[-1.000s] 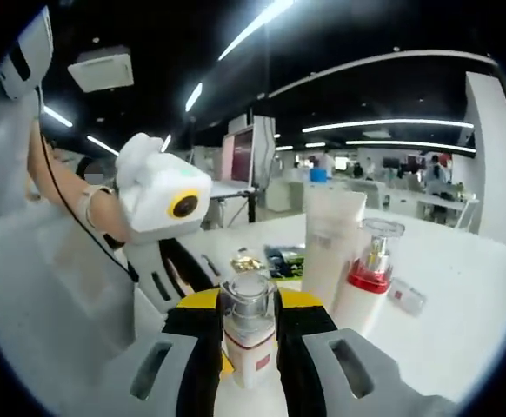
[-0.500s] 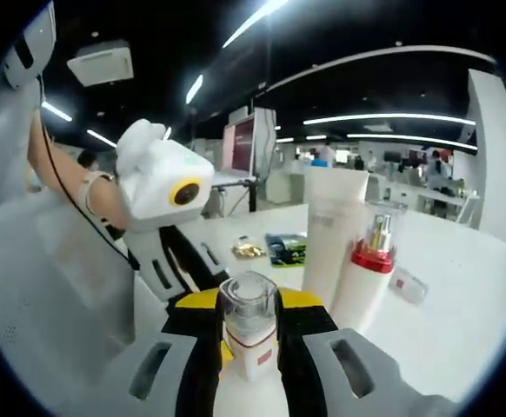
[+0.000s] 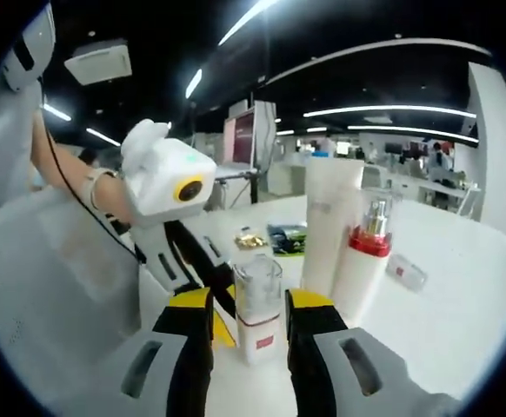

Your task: Arrange the skincare products in the storage area until every visible bottle or jar stands upright without overlapping.

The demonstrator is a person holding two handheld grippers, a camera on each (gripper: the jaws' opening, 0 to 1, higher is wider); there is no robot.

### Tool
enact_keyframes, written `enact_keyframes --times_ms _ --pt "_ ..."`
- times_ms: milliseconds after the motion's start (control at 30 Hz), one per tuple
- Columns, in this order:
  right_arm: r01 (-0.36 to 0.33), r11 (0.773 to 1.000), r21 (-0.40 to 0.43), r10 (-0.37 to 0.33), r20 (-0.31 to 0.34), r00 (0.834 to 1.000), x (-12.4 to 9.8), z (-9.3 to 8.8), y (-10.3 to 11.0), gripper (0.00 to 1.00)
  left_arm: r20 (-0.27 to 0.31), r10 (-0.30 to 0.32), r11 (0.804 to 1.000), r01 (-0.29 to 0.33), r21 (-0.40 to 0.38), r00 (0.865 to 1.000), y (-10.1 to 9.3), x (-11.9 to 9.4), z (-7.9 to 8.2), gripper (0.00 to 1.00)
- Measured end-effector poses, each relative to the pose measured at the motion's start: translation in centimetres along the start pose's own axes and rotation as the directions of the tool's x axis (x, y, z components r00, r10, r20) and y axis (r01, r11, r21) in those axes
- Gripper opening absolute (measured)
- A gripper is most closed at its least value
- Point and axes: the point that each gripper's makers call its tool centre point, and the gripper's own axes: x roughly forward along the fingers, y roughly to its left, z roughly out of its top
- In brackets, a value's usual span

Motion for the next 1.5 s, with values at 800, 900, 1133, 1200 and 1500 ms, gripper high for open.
enact_keyframes --times_ms 800,900,1133,1200,1500 --pt "0.010 1.000 -0.001 -0.010 -0.195 0.981 1.2 -5.4 0.0 0.14 -0.016 0.018 1.000 -0.018 0.005 1.000 0.2 0.5 -1.0 0.11" --pt "0.004 1.000 -0.005 -0.005 -0.200 0.980 1.4 -5.5 0.0 0.13 -0.017 0.036 0.999 -0.036 0.017 0.999 0.8 0.6 -1.0 0.11" --pt "0.022 1.000 0.008 -0.021 -0.180 0.983 1.7 -5.1 -0.9 0.13 -0.014 0.046 0.999 -0.046 0.023 0.999 1.4 1.1 -0.5 0.11" --pt "0.022 1.000 0.005 -0.021 -0.179 0.984 1.7 -5.1 -1.1 0.13 -0.016 0.050 0.999 -0.050 0.021 0.999 1.6 1.2 -0.4 0.11" --pt "0.050 0.998 0.034 -0.044 -0.172 0.984 2.2 -5.2 -2.2 0.13 -0.041 0.064 0.997 -0.062 0.039 0.997 2.5 1.9 -0.6 0.11"
